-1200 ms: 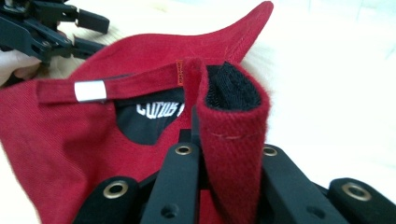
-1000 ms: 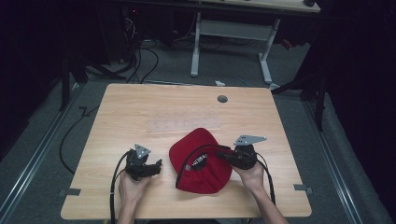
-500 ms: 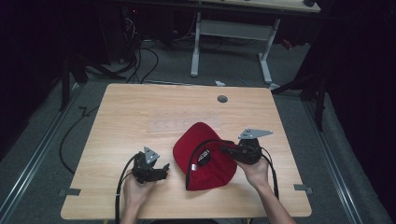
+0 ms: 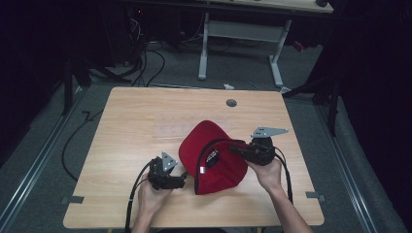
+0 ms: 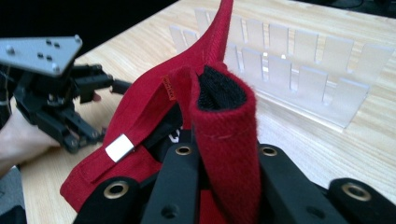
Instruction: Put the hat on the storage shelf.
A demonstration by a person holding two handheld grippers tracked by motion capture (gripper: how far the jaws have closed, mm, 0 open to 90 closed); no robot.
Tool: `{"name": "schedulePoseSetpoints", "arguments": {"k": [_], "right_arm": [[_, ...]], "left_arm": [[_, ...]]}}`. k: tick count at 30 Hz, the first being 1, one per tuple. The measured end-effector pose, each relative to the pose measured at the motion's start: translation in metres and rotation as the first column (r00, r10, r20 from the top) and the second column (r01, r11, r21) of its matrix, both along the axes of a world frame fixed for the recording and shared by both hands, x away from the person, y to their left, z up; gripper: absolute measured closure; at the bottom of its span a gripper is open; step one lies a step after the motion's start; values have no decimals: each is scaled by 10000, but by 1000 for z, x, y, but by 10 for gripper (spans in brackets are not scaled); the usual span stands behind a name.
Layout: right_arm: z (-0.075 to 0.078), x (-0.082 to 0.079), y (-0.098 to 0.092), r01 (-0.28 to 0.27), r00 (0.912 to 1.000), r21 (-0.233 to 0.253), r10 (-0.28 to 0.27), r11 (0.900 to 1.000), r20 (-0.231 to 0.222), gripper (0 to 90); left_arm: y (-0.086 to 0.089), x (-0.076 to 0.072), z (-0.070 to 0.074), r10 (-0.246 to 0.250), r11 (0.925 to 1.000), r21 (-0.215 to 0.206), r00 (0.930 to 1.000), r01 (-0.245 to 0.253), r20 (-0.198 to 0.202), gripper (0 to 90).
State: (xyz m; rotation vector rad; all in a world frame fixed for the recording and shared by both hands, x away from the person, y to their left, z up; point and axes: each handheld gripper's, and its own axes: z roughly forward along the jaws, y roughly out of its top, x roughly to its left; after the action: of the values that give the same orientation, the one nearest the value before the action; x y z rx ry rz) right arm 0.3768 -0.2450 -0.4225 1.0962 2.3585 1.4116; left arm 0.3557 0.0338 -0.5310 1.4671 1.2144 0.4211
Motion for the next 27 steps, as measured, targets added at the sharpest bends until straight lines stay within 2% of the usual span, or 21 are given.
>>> {"name": "schedulePoseSetpoints", "arguments": {"k": [3,5,7,11,12,14,16,17,18,20,23,24,27], "right_arm": [[1,1,-1,-4,10000,177,5,9998,-80,855],[0,3,1,-8,9997,348,16,9994,-238,855],[-1,4,1,-8,9997,358,17,9994,-241,854],[-4,7,4,52,9993,281,-42,9996,-368,854],[-4,7,3,103,9993,253,-94,9996,-357,853],[-4,7,4,179,9993,49,-177,9998,-321,853],[-6,7,5,254,9989,-232,-263,9994,-380,852],[-7,8,6,280,9986,-326,-294,9991,-442,851],[-8,8,7,317,9984,-437,-337,9985,-462,851],[-9,8,9,327,9983,-674,-358,9972,-457,849],[-12,8,10,306,9977,-770,-351,9966,-574,849],[-13,9,11,289,9969,-863,-350,9959,-702,848],[-14,10,11,265,9969,-951,-334,9951,-714,848]], "left_arm": [[-5,-1,1,-160,9999,-39,9999,160,63,151],[-10,-2,4,-380,9988,-295,9993,381,25,151],[-11,-2,5,-437,9987,-253,9990,438,28,151],[-14,-4,11,-458,9985,-284,9981,469,405,150],[-13,-6,13,-432,9984,-323,9970,454,647,150],[-13,-7,15,-457,9978,-437,9962,491,743,148],[-12,-9,18,-410,9989,-170,9946,428,953,141],[-12,-9,18,-410,9989,-170,9946,428,953,141],[-13,-10,19,-291,9995,147,9937,276,1079,139],[-13,-11,18,-403,9986,391,9923,360,1168,132],[-13,-12,18,-493,9981,438,9919,445,1170,112],[-14,-14,18,-602,9973,501,9890,538,1351,112],[-15,-17,19,-777,9959,577,9840,692,1601,116]]}}
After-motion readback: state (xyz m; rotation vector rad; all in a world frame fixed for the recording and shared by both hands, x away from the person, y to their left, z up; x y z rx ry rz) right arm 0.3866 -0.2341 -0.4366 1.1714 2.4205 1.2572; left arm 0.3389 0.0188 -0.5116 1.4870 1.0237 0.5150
